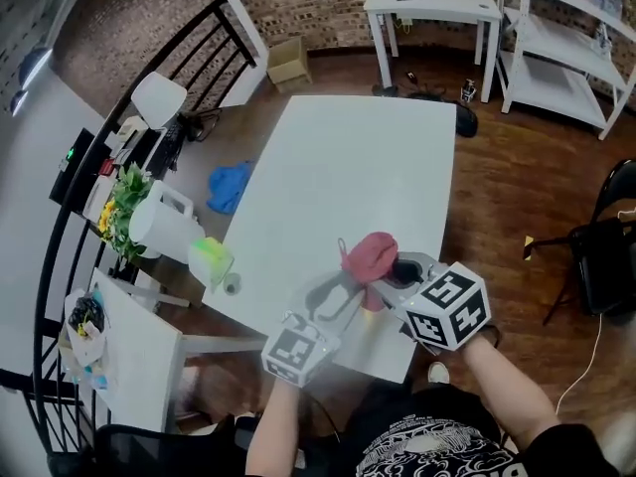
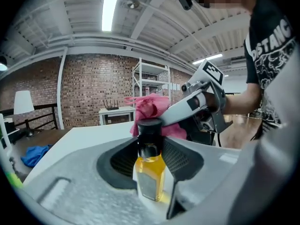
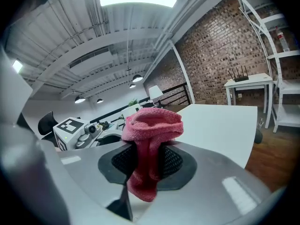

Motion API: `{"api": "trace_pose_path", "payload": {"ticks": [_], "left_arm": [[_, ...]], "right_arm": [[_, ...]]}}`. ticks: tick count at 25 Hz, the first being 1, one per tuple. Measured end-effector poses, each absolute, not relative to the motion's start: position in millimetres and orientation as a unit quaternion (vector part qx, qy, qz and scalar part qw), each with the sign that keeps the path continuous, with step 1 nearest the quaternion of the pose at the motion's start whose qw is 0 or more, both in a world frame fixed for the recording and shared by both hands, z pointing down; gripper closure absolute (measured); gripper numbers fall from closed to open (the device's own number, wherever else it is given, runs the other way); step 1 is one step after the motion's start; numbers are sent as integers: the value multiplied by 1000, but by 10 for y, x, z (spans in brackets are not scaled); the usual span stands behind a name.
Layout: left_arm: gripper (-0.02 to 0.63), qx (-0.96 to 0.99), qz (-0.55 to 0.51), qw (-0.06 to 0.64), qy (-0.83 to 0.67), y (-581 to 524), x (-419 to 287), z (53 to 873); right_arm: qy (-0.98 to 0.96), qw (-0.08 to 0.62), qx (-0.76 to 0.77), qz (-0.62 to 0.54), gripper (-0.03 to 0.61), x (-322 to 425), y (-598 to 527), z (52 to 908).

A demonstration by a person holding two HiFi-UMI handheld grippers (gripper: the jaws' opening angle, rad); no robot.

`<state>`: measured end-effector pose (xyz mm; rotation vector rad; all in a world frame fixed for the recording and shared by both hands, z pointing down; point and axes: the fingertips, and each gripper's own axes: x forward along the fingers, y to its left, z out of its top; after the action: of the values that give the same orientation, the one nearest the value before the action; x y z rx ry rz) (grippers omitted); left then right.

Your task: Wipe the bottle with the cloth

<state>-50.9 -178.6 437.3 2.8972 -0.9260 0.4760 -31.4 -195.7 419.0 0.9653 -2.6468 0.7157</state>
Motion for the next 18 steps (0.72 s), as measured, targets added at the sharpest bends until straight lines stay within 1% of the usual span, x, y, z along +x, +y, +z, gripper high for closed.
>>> {"api": "trace_pose_path", "payload": {"ticks": [8, 13, 18], "left_arm": [[463, 947, 127, 43, -292, -1782, -537, 4338], [466, 948, 124, 45, -291, -1762, -524, 4327], [468, 947, 118, 53, -293, -1759, -525, 4319]], "right_arm": [[-900, 95, 321, 279, 483, -416, -2036, 4268], [-894, 103, 323, 293, 483, -382, -2047, 4492], [-881, 128, 336, 306, 483, -317, -2039, 4815]]}}
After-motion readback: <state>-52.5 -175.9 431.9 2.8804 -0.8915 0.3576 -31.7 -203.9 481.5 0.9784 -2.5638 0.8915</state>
